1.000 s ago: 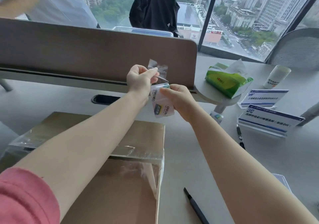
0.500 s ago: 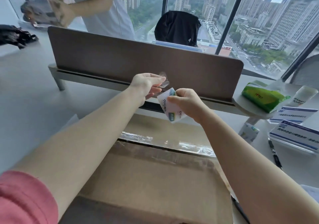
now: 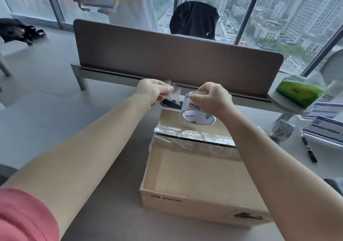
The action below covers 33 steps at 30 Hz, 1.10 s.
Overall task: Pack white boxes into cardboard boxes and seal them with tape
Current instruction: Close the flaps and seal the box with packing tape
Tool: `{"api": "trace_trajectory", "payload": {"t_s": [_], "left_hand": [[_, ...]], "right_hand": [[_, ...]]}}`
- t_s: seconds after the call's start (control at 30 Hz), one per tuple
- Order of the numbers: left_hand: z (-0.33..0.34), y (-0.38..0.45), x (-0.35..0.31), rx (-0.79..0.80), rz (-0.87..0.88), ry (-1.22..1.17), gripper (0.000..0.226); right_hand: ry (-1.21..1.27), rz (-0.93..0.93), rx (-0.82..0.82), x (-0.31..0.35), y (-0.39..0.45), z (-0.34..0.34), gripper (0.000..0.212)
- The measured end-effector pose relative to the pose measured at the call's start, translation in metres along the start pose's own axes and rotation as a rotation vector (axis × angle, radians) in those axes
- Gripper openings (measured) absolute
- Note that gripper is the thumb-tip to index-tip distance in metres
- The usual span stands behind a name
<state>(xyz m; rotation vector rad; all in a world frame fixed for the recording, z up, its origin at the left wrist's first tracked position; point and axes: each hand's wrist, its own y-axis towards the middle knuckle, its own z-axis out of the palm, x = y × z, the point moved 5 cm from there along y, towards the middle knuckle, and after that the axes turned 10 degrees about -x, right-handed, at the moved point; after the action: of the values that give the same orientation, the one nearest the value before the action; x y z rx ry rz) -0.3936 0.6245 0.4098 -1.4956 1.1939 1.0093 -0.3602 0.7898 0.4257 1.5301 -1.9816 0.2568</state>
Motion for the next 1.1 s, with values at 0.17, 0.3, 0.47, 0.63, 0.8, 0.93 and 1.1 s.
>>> {"api": "trace_trajectory", "payload": {"t_s": [0.17, 0.3, 0.47, 0.63, 0.8, 0.93, 1.1], "left_hand": [[-0.007, -0.007, -0.002, -0.04, 0.088, 0.047, 0.025], [-0.008, -0.016, -0.002, -0.089, 0.131, 0.127, 0.028], [-0.008, -0.028, 0.012, -0.113, 0.102, 0.224, 0.034], [-0.011, -0.033, 0.022, -0.204, 0.104, 0.31, 0.039], [-0.012, -0.033, 0.023, -0.16, 0.102, 0.278, 0.039], [-0.018, -0.029, 0.023, -0.133, 0.107, 0.278, 0.038], [-0.028, -0.028, 0.031, -0.059, 0.075, 0.225, 0.036]], "right_hand": [[-0.176, -0.14, -0.077, 0.015, -0.005, -0.009, 0.011], [-0.233, -0.187, -0.055, 0.02, -0.007, -0.011, 0.012], [-0.205, -0.201, 0.076, 0.011, -0.014, -0.006, 0.018], [0.239, -0.064, 0.269, -0.007, -0.028, 0.001, 0.041], [0.467, 0.041, 0.247, -0.024, -0.039, -0.001, 0.033], [0.388, 0.001, 0.09, -0.007, -0.033, -0.003, 0.037], [0.054, -0.2, -0.007, 0.032, -0.034, -0.012, 0.034]]}}
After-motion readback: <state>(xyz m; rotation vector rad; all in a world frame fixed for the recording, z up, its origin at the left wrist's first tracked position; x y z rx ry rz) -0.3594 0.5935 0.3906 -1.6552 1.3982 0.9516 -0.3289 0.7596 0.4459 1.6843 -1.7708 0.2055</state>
